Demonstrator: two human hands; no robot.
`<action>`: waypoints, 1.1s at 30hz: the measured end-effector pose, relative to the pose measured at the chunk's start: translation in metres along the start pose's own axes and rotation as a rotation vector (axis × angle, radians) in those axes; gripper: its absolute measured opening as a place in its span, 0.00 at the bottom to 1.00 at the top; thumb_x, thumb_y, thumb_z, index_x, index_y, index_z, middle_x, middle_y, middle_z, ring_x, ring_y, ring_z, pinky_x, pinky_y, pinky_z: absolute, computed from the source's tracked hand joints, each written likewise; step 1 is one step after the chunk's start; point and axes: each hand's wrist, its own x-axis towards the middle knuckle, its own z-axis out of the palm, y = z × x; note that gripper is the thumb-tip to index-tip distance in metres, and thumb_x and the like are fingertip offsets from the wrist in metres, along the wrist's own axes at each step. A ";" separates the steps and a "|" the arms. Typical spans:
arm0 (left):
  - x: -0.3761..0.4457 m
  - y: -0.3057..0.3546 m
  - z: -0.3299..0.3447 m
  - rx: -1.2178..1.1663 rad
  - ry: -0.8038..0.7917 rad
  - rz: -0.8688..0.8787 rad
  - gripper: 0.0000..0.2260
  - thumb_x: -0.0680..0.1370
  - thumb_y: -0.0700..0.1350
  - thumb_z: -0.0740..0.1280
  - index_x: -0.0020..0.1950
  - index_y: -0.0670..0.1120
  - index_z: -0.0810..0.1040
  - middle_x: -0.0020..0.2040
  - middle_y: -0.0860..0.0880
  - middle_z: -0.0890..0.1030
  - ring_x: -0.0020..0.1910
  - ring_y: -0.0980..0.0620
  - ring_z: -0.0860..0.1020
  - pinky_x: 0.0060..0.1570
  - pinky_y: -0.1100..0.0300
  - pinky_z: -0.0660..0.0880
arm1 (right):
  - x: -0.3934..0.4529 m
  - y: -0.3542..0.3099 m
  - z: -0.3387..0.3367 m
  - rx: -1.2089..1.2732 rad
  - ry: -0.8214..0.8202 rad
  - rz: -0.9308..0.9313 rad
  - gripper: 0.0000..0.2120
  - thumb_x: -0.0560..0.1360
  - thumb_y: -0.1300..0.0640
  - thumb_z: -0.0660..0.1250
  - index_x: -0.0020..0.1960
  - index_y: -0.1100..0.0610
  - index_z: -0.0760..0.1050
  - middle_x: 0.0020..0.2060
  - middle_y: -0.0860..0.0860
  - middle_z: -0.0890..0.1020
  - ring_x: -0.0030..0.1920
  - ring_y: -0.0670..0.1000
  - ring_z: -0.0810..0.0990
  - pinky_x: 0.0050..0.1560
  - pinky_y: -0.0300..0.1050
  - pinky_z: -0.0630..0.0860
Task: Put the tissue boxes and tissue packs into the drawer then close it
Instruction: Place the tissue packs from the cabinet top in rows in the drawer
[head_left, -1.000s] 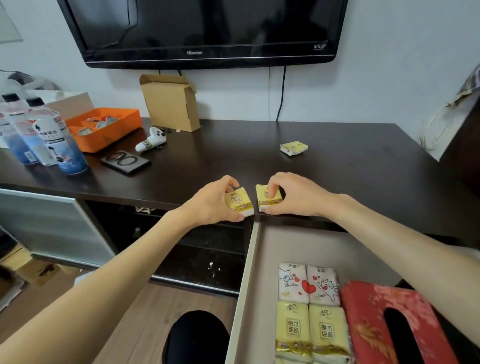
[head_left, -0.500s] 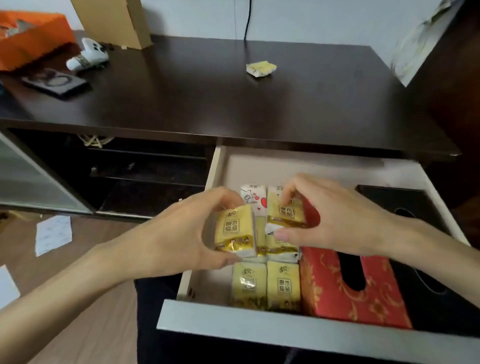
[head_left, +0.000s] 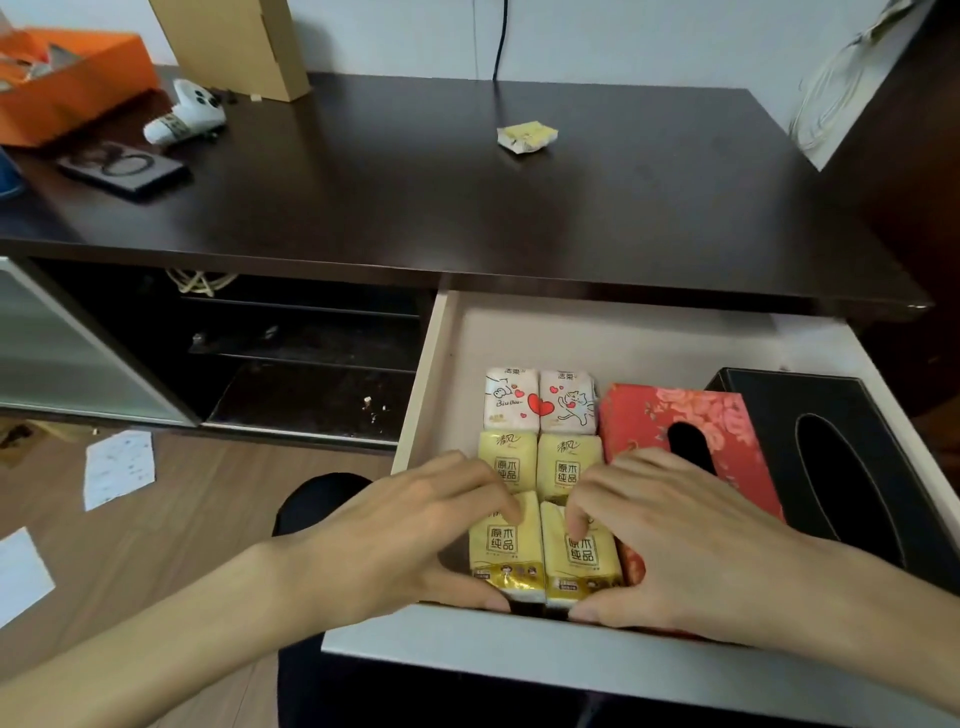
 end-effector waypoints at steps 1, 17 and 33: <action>0.001 0.000 0.000 0.006 -0.011 0.011 0.24 0.75 0.66 0.68 0.65 0.54 0.72 0.62 0.57 0.73 0.59 0.58 0.70 0.49 0.72 0.67 | 0.001 0.000 0.002 -0.028 0.002 -0.004 0.24 0.70 0.22 0.57 0.54 0.39 0.69 0.51 0.35 0.73 0.53 0.40 0.69 0.64 0.33 0.54; 0.012 -0.008 0.007 0.056 -0.061 0.118 0.18 0.80 0.62 0.63 0.64 0.53 0.74 0.62 0.55 0.72 0.59 0.58 0.69 0.50 0.59 0.75 | 0.005 0.000 0.014 -0.084 0.027 -0.005 0.23 0.79 0.33 0.51 0.54 0.45 0.79 0.53 0.40 0.76 0.56 0.45 0.73 0.68 0.43 0.56; 0.040 -0.032 -0.033 0.106 0.158 -0.029 0.15 0.78 0.61 0.60 0.61 0.58 0.78 0.59 0.61 0.75 0.59 0.62 0.73 0.53 0.57 0.77 | 0.057 0.037 -0.070 0.049 0.387 0.024 0.12 0.77 0.39 0.59 0.46 0.43 0.79 0.45 0.37 0.79 0.50 0.39 0.72 0.49 0.33 0.68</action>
